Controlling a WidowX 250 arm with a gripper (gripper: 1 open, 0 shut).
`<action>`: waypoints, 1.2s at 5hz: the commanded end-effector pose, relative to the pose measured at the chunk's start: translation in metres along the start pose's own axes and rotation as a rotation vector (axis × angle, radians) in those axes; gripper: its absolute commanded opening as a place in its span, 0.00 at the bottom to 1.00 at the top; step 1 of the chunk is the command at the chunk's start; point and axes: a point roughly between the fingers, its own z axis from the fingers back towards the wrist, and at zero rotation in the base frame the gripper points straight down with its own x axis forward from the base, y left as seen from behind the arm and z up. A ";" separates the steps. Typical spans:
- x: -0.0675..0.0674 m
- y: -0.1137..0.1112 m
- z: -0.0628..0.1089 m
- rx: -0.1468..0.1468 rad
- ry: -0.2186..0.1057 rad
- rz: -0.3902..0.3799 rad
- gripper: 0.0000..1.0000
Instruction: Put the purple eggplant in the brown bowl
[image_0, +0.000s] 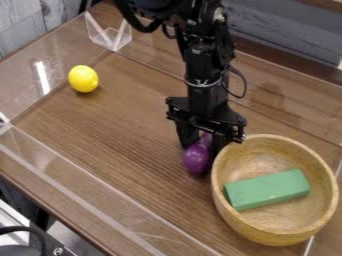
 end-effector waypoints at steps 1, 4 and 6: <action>0.006 0.000 -0.001 -0.009 -0.023 0.002 0.00; 0.011 0.000 -0.008 -0.031 -0.029 0.023 0.00; 0.012 -0.001 -0.009 -0.035 -0.021 0.039 0.00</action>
